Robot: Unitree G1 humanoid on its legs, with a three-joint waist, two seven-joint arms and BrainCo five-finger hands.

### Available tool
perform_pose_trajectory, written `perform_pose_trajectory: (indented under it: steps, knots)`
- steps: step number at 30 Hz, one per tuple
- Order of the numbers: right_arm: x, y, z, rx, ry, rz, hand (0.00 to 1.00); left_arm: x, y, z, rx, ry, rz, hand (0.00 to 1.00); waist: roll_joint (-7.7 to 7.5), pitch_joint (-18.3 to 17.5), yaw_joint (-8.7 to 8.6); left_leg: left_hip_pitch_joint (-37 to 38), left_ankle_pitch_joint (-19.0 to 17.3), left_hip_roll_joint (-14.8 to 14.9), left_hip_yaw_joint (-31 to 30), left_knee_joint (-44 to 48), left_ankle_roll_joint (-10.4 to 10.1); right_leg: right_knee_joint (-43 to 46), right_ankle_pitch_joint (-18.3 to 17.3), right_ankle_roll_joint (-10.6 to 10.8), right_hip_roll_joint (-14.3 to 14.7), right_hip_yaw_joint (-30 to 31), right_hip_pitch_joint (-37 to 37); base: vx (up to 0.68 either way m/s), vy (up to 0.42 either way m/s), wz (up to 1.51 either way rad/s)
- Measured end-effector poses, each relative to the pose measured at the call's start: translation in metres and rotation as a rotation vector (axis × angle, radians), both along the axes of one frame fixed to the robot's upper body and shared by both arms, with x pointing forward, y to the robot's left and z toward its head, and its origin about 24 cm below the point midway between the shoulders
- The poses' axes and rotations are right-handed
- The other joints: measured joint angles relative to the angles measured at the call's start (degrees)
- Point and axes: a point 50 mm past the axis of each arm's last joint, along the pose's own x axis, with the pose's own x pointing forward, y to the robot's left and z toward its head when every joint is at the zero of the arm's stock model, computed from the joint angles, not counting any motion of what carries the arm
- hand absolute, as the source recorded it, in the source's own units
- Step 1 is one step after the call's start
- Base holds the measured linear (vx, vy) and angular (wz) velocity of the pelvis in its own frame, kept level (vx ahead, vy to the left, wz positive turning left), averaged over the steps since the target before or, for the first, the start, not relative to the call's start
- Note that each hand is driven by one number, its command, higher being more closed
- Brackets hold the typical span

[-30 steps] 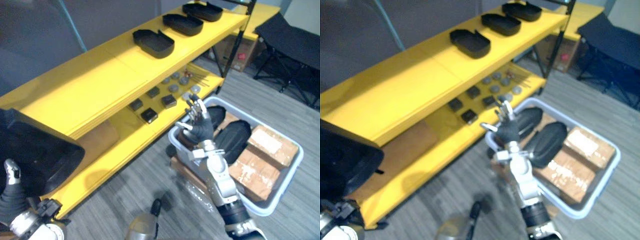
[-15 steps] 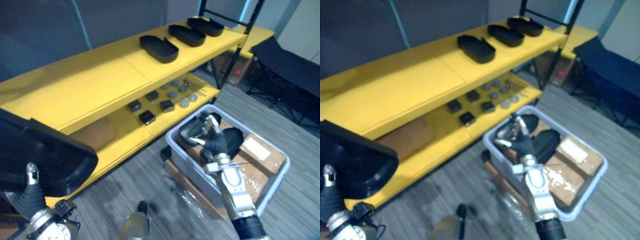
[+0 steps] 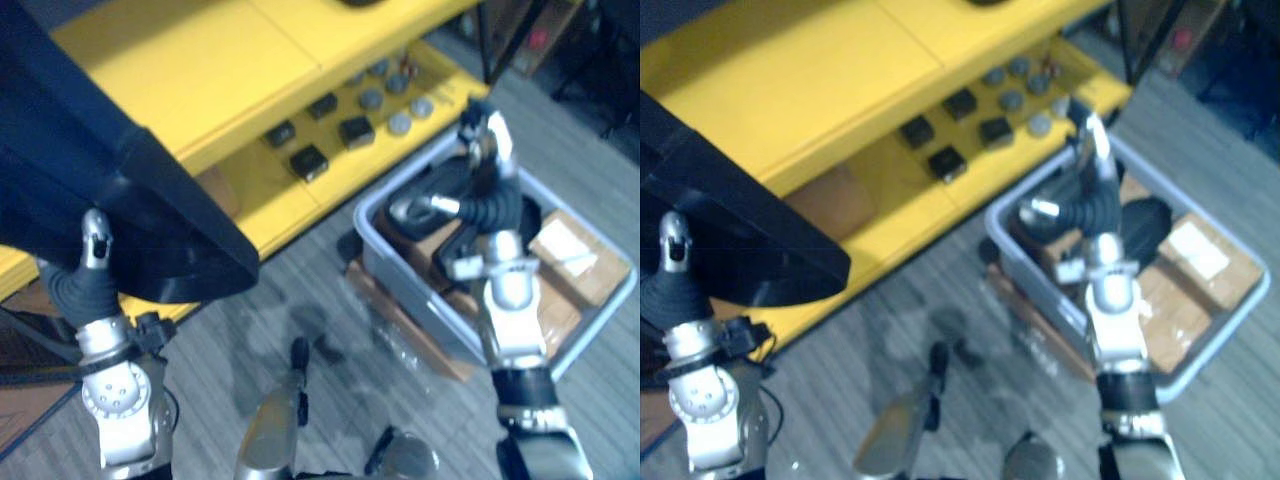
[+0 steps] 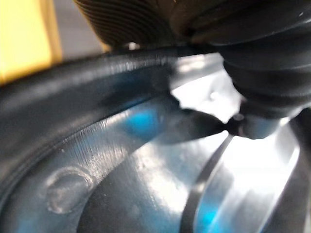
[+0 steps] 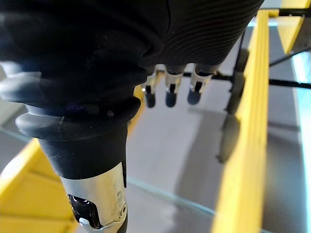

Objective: Walk over and take plastic housings, then place them on the shelf

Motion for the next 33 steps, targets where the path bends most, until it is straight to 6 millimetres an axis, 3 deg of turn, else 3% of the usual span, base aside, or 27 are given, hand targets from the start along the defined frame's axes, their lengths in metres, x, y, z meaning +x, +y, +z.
perform_pose_trajectory:
  steps: [7, 10, 13, 18, 19, 20, 21, 22, 23, 24, 25, 26, 27, 28, 30, 32, 33]
  knots:
    - [-0.003, 0.002, -0.005, 0.007, -0.003, 0.013, 0.00, 0.004, 0.004, -0.009, -0.031, 0.041, 0.028, 1.00, -0.16, 1.1, -0.14, -1.3, 0.5, -0.6, -0.5, 2.5, 0.0, 2.9, -1.3, -0.5, -0.8, -0.4, -0.6, 0.03, -0.074, 0.08]
    - [-0.002, 0.013, -0.011, 0.009, 0.009, 0.052, 0.00, 0.006, 0.006, -0.015, -0.047, 0.065, 0.052, 1.00, -0.13, 1.1, -0.17, -1.3, 0.2, -1.0, -1.9, 3.3, -0.4, 3.9, -3.1, -0.3, -1.2, -1.6, 0.4, -0.01, -0.095, 0.22]
    - [-0.004, 0.024, -0.019, 0.005, 0.031, 0.106, 0.00, 0.002, 0.009, -0.020, -0.054, 0.086, 0.070, 1.00, 0.41, 1.5, -0.04, -0.9, -2.0, -1.6, -3.2, 6.0, -0.7, 4.7, -4.8, 0.4, -1.7, -4.2, 3.5, -0.01, -0.096, 0.35]
    - [-0.010, 0.048, -0.027, 0.038, 0.021, 0.210, 0.00, -0.017, 0.019, -0.027, 0.003, 0.138, 0.182, 1.00, -0.14, 0.6, 3.00, 1.1, -8.8, -2.6, -2.8, 13.1, 0.2, 0.8, -3.1, 0.5, -1.0, -8.4, 13.1, 0.09, -0.010, 0.25]
    - [-0.010, 0.051, -0.028, 0.044, 0.027, 0.224, 0.00, -0.019, 0.020, -0.028, 0.007, 0.146, 0.196, 1.00, 0.20, 0.4, 3.02, 1.1, -9.5, -2.6, -3.4, 14.0, 0.2, 3.4, -2.0, -1.4, -1.4, -7.8, 12.6, 0.13, 0.095, 0.36]
    - [-0.010, 0.058, -0.031, 0.054, 0.041, 0.247, 0.00, -0.020, 0.020, -0.032, 0.026, 0.180, 0.214, 1.00, 0.63, 0.2, 3.02, 2.6, -10.1, -2.6, -4.5, 14.1, 1.2, 10.4, 1.4, -7.2, -2.7, -5.7, 10.7, 0.09, 0.100, 0.33]
    - [-0.010, 0.062, -0.031, 0.060, 0.044, 0.262, 0.00, -0.021, 0.021, -0.034, 0.037, 0.200, 0.221, 1.00, 0.75, 0.1, 3.03, 3.9, -10.5, -2.6, -5.0, 13.8, 1.3, 13.5, 4.2, -10.7, -3.2, -4.6, 9.8, 0.13, 0.134, 0.37]
    - [-0.012, 0.073, -0.034, 0.071, 0.053, 0.301, 0.00, -0.025, 0.022, -0.039, 0.046, 0.230, 0.229, 1.00, 0.65, -0.7, 3.04, 6.5, -11.5, -2.5, -6.1, 12.9, 1.6, 18.5, 11.0, -12.6, -3.9, -1.8, 8.1, 0.22, 0.083, 0.34]
    - [-0.011, 0.083, -0.040, 0.077, 0.081, 0.331, 0.00, -0.027, 0.023, -0.043, 0.048, 0.255, 0.237, 1.00, 0.36, -2.9, 2.97, 8.5, -12.0, -2.1, -8.0, 11.0, 2.0, 22.8, 13.9, -12.3, -3.8, 1.8, 5.6, 0.32, 0.049, 0.39]
    - [-0.010, 0.089, -0.043, 0.080, 0.100, 0.349, 0.00, -0.027, 0.023, -0.044, 0.046, 0.262, 0.239, 1.00, 0.64, -4.2, 3.01, 9.1, -12.2, -2.1, -8.9, 10.2, 2.0, 24.0, 10.8, -10.9, -3.1, 2.8, 4.2, 0.36, 0.018, 0.53]
    - [-0.008, 0.099, -0.047, 0.083, 0.126, 0.388, 0.00, -0.026, 0.022, -0.043, 0.043, 0.258, 0.242, 1.00, 0.60, -5.9, 3.06, 10.4, -12.2, -1.7, -10.7, 9.1, 2.2, 22.9, 6.3, -9.6, -0.6, 4.7, 2.1, 0.30, 0.004, 0.68]
    - [-0.007, 0.107, -0.048, 0.072, 0.135, 0.414, 0.00, -0.023, 0.022, -0.041, 0.038, 0.244, 0.240, 1.00, 1.52, -6.5, 3.00, 11.8, -12.5, -1.3, -12.7, 8.2, 2.1, 18.2, 3.5, -8.6, 2.7, 6.4, 0.8, 0.25, 0.006, 0.74]
    - [-0.008, 0.109, -0.049, 0.067, 0.138, 0.426, 0.00, -0.022, 0.021, -0.040, 0.037, 0.239, 0.236, 1.00, 1.82, -7.0, 2.98, 12.0, -12.7, -1.3, -13.7, 7.8, 1.9, 15.1, 2.8, -8.0, 4.4, 7.5, -0.2, 0.22, -0.034, 0.82]
    - [-0.010, 0.114, -0.049, 0.056, 0.139, 0.452, 0.00, -0.020, 0.020, -0.038, 0.035, 0.227, 0.231, 1.00, 1.60, -7.8, 2.90, 12.9, -13.0, -1.4, -15.5, 7.1, 1.6, 8.7, 2.6, -7.9, 7.2, 10.4, -2.0, 0.20, -0.054, 0.78]
    - [-0.012, 0.119, -0.051, 0.074, 0.157, 0.504, 0.00, -0.018, 0.018, -0.038, 0.026, 0.224, 0.216, 1.00, 1.83, -8.4, 2.73, 13.7, -13.6, -1.5, -18.2, 6.9, 1.2, 0.7, 3.9, -6.1, 10.0, 14.2, -4.4, 0.19, -0.096, 0.83]
    - [-0.015, 0.125, -0.056, 0.117, 0.194, 0.561, 0.00, -0.015, 0.015, -0.043, 0.014, 0.246, 0.196, 1.00, 1.43, -8.8, 2.66, 14.7, -14.4, -2.1, -21.0, 6.9, 0.6, -5.6, 6.2, -5.2, 11.2, 17.1, -5.1, 0.23, -0.185, 0.88]
    - [-0.016, 0.128, -0.059, 0.134, 0.217, 0.582, 0.00, -0.016, 0.014, -0.046, 0.011, 0.259, 0.183, 1.00, 0.70, -9.5, 2.67, 14.7, -15.2, -2.8, -21.9, 6.9, 0.3, -8.3, 7.7, -6.0, 11.1, 17.4, -4.6, 0.21, -0.215, 0.87]
